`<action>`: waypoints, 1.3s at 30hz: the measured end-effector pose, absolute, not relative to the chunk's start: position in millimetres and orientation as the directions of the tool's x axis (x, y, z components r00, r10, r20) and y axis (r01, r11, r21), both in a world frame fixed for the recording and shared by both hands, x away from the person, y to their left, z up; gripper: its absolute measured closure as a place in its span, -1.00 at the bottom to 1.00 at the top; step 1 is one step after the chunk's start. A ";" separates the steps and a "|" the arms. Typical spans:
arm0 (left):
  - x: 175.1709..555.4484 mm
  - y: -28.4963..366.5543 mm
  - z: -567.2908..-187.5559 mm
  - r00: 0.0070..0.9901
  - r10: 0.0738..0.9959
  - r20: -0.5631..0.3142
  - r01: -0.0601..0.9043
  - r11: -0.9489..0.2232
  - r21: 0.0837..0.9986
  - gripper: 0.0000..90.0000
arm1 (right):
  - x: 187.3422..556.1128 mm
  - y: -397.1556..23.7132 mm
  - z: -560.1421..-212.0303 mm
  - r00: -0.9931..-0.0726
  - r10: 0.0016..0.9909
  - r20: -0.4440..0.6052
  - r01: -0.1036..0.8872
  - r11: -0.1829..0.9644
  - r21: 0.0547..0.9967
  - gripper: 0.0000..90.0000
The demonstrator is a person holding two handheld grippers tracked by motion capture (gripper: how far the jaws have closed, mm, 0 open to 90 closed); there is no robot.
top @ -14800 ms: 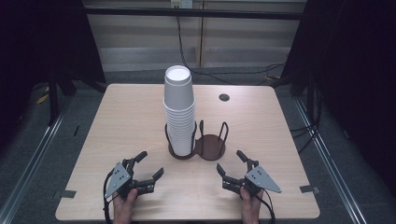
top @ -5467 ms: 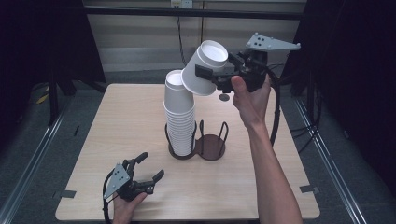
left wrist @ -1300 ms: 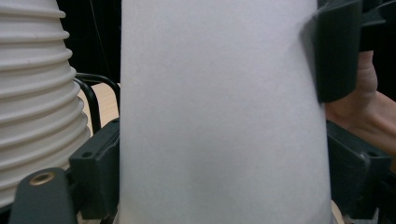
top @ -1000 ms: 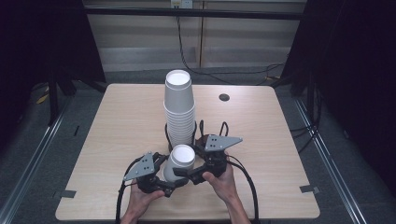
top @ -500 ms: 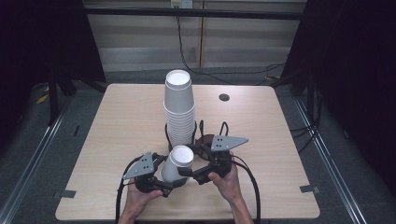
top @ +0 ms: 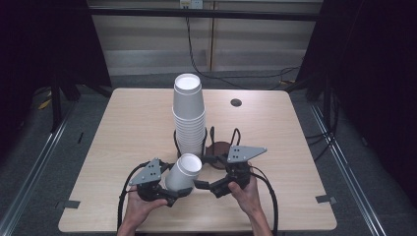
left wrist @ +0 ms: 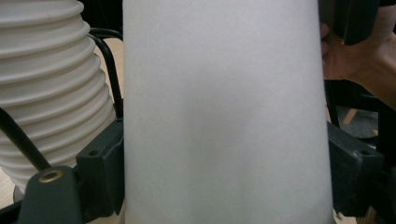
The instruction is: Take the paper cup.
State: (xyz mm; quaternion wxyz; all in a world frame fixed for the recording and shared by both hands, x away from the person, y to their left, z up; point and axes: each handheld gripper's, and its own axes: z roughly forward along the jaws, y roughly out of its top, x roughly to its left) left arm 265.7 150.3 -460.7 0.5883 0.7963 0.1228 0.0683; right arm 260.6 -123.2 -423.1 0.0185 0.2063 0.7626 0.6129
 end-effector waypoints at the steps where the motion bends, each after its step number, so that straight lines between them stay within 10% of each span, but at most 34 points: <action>1: 266.3 150.9 -460.5 0.960 0.278 -0.030 0.112 -0.284 0.952 -0.62 | 260.4 -124.1 -423.5 -0.914 0.339 0.224 0.293 0.167 0.942 -0.71; 39: 274.9 133.6 -425.3 0.977 0.185 0.106 0.040 -0.647 0.761 -0.62 | 266.7 -124.4 -416.2 -0.927 0.331 0.176 0.326 0.482 0.813 -0.71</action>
